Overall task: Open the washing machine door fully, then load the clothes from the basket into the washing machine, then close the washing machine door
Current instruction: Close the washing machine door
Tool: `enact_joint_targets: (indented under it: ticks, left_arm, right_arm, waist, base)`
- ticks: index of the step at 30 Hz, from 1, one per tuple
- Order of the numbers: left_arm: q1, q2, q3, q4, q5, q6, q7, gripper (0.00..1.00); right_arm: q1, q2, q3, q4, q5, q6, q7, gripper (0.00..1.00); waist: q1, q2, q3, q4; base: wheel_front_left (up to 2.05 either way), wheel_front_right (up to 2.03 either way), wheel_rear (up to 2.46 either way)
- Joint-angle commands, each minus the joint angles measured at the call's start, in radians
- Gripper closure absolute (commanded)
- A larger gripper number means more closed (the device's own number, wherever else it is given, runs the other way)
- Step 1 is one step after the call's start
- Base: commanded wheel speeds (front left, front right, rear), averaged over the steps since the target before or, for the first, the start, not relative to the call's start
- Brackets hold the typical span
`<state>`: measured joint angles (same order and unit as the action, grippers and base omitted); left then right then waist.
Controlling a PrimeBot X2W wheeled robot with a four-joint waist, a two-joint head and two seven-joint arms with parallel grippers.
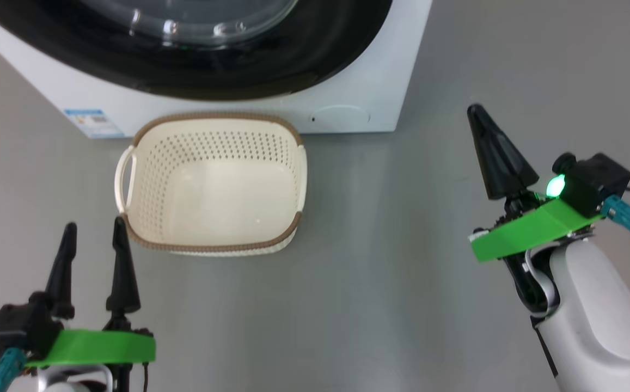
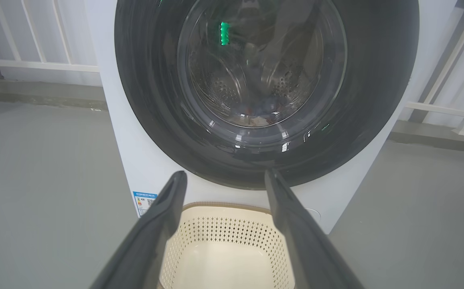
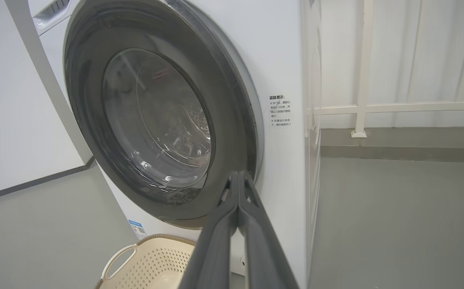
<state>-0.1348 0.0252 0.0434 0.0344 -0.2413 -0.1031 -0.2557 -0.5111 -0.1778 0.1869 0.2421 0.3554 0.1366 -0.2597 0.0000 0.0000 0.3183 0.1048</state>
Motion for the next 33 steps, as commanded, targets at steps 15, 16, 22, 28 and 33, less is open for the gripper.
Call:
enact_joint_targets:
  ticks: [15, 16, 22, 28, 33]
  left_arm:
    - [0.104, 0.025, 0.084, -0.009, 0.032, -0.002, -0.006, 0.0]
    - [0.11, 0.025, 0.087, -0.009, 0.034, -0.001, -0.006, 0.0]
    - [0.14, 0.025, 0.102, -0.008, 0.054, 0.024, -0.006, 0.0]
    - [0.161, 0.025, 0.11, -0.019, 0.052, 0.032, -0.006, 0.0]
    - [0.2, 0.025, 0.119, -0.029, 0.049, 0.029, -0.006, 0.0]
  right_arm:
    - [0.166, 0.026, -0.02, -0.029, 0.008, -0.006, -0.002, 0.0]
    - [0.177, 0.026, -0.027, -0.032, 0.005, -0.006, -0.002, 0.0]
    - [0.239, 0.031, -0.076, -0.06, -0.009, -0.006, -0.002, 0.0]
    - [0.308, 0.04, -0.112, -0.088, -0.022, -0.006, -0.002, 0.0]
    - [0.365, 0.046, -0.134, -0.099, -0.038, -0.006, -0.002, 0.0]
  waist:
    - [0.0, 0.0, -0.144, -0.084]
    - [0.0, 0.0, -0.149, -0.086]
    - [0.0, 0.0, -0.167, -0.101]
    - [0.0, 0.0, -0.185, -0.107]
    - [0.0, 0.0, -0.213, -0.11]
  base:
    - [0.0, 0.0, 0.0]
    - [0.0, 0.0, 0.0]
    - [0.0, 0.0, 0.0]
    - [0.0, 0.0, 0.0]
    - [0.0, 0.0, 0.0]
